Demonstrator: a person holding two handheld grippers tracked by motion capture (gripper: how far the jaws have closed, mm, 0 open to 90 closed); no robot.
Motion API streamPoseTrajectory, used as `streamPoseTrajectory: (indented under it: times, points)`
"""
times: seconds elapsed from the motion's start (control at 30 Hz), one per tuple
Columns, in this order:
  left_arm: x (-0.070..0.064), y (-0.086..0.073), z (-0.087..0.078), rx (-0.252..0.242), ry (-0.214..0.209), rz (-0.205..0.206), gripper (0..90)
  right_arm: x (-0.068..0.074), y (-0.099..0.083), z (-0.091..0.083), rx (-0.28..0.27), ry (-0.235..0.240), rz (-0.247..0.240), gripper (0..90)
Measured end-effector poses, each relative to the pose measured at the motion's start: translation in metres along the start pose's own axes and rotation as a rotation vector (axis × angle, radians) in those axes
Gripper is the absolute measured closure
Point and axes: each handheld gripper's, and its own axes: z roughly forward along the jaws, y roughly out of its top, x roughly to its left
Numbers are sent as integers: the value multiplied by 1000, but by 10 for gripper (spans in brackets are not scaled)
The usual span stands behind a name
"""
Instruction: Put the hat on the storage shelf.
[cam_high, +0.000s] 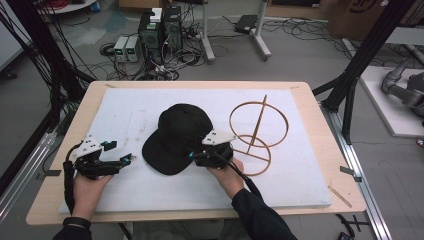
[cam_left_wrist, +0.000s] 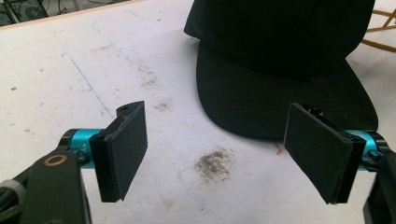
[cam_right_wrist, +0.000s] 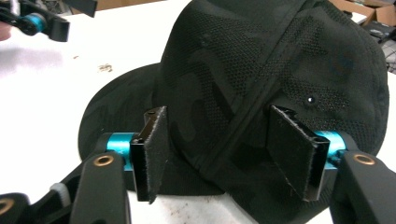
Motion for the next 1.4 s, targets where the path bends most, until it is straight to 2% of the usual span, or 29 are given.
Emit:
streamPoseTrajectory:
  times: [0.1,0.17,0.33,0.6,0.77,0.93,1.2,1.4]
  points:
    - [0,0,0,1,1,-1,217,-2,1,5,7,-13,47,412]
    - [0,0,0,0,-4,-2,217,-3,2,8,13,-9,54,432]
    - [-1,0,1,-1,-4,-2,218,-5,5,13,29,-23,42,570]
    - [0,-1,1,5,-1,-1,219,-6,6,11,4,-12,56,786]
    - [-1,-1,1,3,-2,-2,221,-7,6,8,-13,7,69,860]
    - [0,-2,1,5,4,-2,222,-3,9,4,-30,24,64,883]
    - [1,-2,-2,4,14,-6,225,14,28,-7,-69,3,-14,886]
    - [3,-3,-3,-1,21,-10,228,18,38,-15,-88,2,-16,889]
